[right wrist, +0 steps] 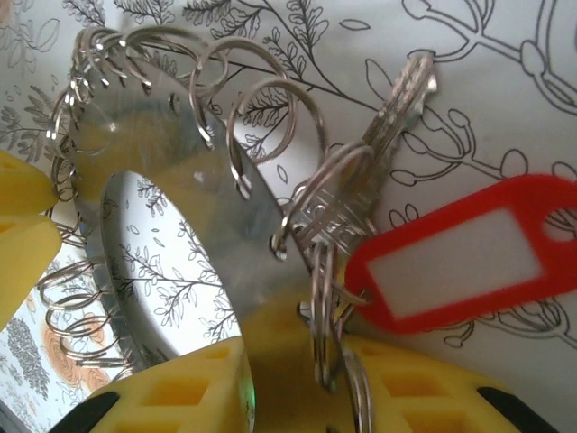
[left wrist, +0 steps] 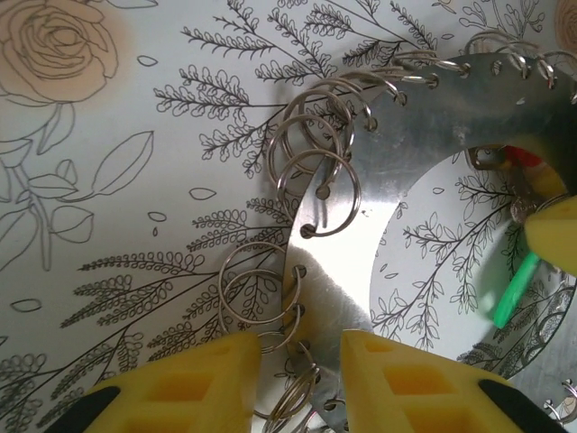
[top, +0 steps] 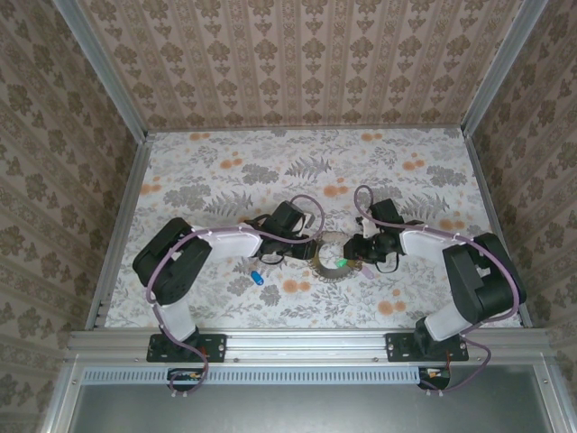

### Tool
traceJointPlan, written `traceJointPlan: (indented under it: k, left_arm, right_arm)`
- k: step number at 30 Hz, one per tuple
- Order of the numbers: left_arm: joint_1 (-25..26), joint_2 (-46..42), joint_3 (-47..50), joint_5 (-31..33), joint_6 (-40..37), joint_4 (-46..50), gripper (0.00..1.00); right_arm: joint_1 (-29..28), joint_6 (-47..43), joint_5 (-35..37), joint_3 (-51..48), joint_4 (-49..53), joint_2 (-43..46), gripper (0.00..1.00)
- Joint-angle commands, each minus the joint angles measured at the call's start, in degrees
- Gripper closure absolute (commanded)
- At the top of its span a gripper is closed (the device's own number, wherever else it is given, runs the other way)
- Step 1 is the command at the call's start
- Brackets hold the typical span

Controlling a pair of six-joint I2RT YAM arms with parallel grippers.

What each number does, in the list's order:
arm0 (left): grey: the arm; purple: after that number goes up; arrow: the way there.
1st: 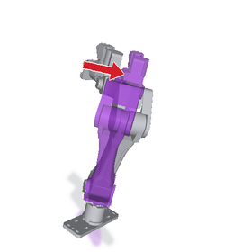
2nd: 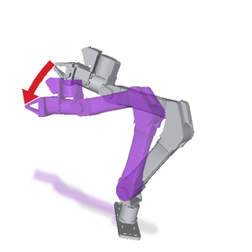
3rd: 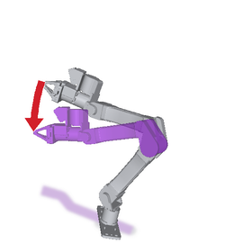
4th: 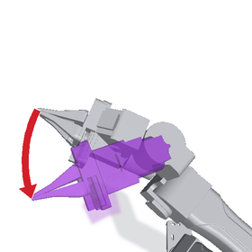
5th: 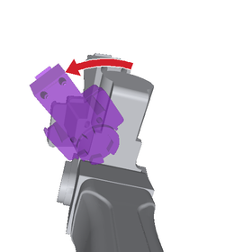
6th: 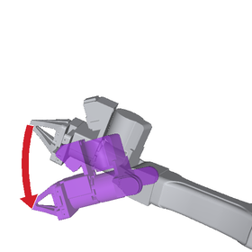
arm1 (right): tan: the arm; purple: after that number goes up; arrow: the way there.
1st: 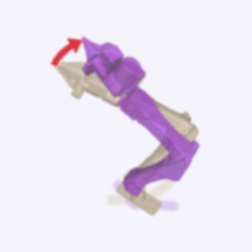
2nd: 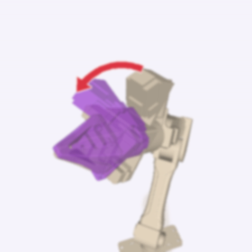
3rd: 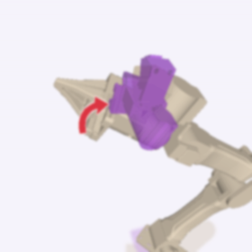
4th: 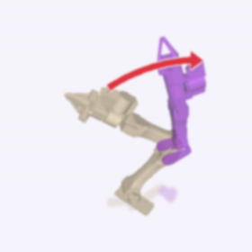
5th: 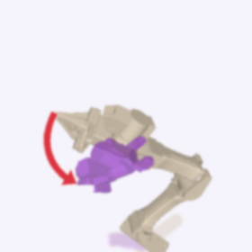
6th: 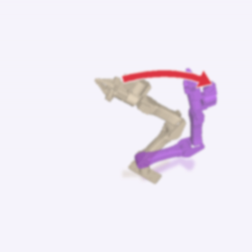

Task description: Put the keys on the keyring

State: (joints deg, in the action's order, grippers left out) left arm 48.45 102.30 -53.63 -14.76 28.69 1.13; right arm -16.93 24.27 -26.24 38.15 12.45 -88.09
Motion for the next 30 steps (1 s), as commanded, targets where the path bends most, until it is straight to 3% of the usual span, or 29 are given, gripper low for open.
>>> traceJointPlan:
  k: [1, 8, 13, 14, 18, 23, 25, 28, 30]
  left_arm:
    - [0.51, 1.72, 0.37, -1.14, 1.56, 3.02, 0.7]
    - [0.06, -3.25, 1.67, 3.37, 2.49, 2.67, 0.66]
    - [-1.53, -12.01, 3.92, 8.02, 3.61, 0.09, 0.55]
    - [-1.83, -14.34, 4.9, 9.37, 4.03, -0.98, 0.49]
    - [-3.74, -23.41, 11.71, 12.96, 8.16, -10.34, 0.0]
    - [-8.12, -30.59, 18.47, 15.5, 20.28, -16.76, 0.0]
    - [-10.1, -31.32, 19.44, 8.28, 18.98, -21.63, 0.0]
    - [-10.03, -31.33, 16.01, 6.65, 21.56, -17.72, 0.0]
    - [-9.78, -29.95, 14.96, 3.43, 21.92, -20.79, 0.0]
  right_arm:
    - [-0.44, 1.09, -2.06, -2.56, -5.73, 0.41, 0.76]
    - [1.99, 1.46, -2.11, -4.71, -6.67, 8.01, 0.97]
    - [4.75, 3.52, -8.06, -4.49, -6.96, 15.92, 1.0]
    - [5.42, 4.82, -9.36, -4.57, -8.04, 17.36, 1.0]
    - [6.73, 11.0, -12.55, -4.57, -13.96, 21.62, 1.0]
    - [6.92, 19.21, -13.87, -4.47, -23.74, 23.75, 1.0]
    - [6.99, 22.21, -14.29, -4.01, -27.2, 23.26, 1.0]
    - [6.92, 26.76, -15.2, -3.19, -32.79, 21.64, 1.0]
    - [6.91, 30.25, -15.91, -2.55, -36.69, 20.37, 1.0]
